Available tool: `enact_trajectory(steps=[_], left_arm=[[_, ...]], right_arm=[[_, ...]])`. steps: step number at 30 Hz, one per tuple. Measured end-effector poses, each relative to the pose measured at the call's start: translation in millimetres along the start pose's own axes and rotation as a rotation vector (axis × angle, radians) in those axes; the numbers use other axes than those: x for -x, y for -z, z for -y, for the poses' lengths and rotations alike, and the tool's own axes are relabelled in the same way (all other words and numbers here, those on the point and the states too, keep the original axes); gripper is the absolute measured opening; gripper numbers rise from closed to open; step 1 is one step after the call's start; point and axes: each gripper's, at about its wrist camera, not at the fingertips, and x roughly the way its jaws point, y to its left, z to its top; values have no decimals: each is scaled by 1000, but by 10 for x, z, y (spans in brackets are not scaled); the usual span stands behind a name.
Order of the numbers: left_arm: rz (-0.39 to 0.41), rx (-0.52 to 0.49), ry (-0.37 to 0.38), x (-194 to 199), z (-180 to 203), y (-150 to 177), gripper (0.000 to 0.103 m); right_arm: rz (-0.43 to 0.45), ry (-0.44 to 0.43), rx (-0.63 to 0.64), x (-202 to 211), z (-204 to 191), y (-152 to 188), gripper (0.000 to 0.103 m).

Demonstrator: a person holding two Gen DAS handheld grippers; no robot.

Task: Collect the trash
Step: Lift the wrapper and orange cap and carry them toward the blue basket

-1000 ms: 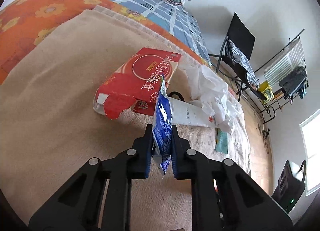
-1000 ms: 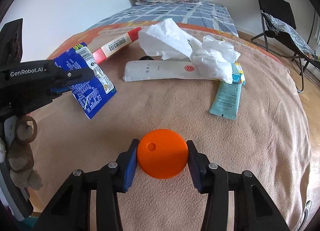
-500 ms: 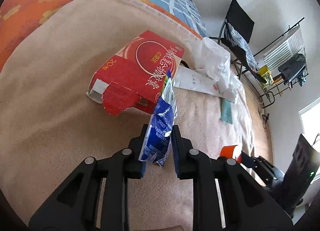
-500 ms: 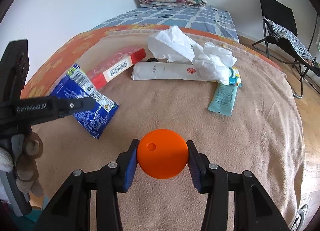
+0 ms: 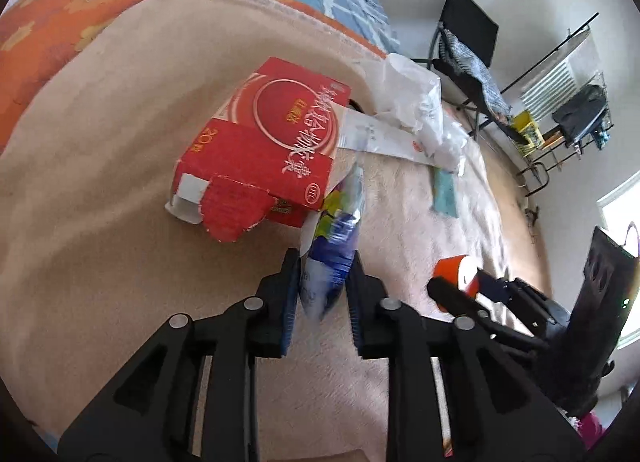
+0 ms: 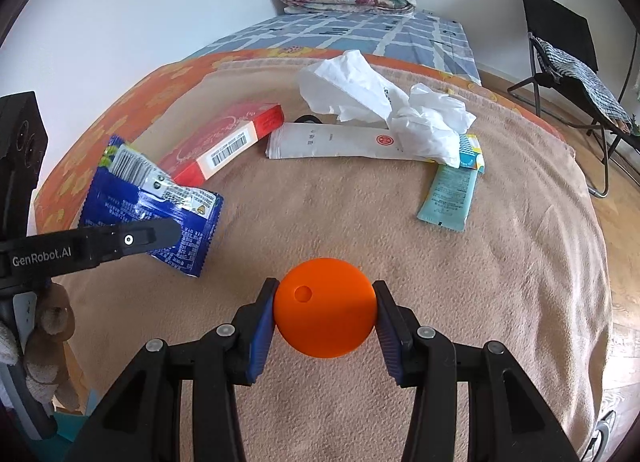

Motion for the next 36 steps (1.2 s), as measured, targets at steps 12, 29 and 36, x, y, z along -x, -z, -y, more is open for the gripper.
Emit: enact_trajectory(steps=[12, 29, 36], left_arm=[[77, -101, -146, 329, 72, 115, 30], [148, -169, -164, 190, 171, -153, 30], [160, -231, -156, 87, 325, -144, 30]], right_arm=[[1, -4, 5, 14, -36, -2, 48], [-4, -28, -12, 51, -30, 21, 48], [-12, -36, -35, 6, 42, 19, 48]])
